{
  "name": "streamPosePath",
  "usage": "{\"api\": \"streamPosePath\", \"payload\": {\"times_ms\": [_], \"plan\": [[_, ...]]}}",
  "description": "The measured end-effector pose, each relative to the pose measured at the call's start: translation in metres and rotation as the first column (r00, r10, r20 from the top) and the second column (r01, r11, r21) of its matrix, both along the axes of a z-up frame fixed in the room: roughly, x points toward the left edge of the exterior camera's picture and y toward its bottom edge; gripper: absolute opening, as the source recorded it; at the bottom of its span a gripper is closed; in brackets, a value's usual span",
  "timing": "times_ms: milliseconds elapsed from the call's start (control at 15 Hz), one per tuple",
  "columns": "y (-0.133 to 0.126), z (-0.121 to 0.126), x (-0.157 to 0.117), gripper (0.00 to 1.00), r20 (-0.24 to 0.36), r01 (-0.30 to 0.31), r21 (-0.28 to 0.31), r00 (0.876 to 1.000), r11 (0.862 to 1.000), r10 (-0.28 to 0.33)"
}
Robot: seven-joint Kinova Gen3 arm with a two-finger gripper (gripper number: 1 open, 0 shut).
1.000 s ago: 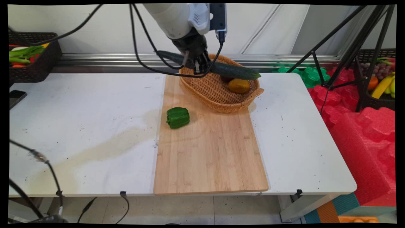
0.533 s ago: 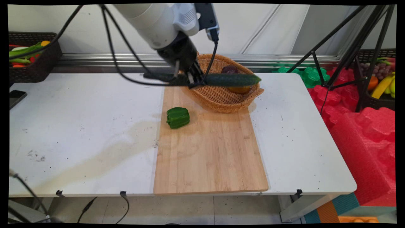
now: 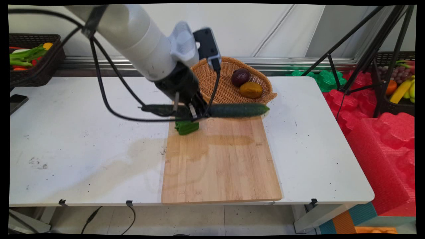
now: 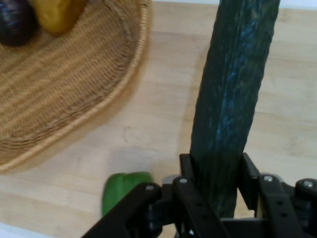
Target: Place the picked object on the cutting board
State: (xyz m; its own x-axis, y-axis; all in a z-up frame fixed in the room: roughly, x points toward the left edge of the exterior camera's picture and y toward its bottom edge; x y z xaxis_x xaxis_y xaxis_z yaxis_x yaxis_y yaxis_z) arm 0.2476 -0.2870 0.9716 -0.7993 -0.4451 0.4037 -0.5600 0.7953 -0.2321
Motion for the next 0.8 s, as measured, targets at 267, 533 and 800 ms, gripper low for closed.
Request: {"api": "streamPosePath", "payload": {"times_ms": [267,533,800], "plan": [[0.005,-0.024,-0.014,0.00,-0.011,0.046,0.020,0.999,0.999,-0.046],[0.002,-0.045,-0.032,0.00,-0.018,0.116,0.026,0.993,0.993,-0.115],[-0.011,-0.072,-0.059,0.00,-0.013,0.225,0.018,0.974,0.974,-0.224]]}}
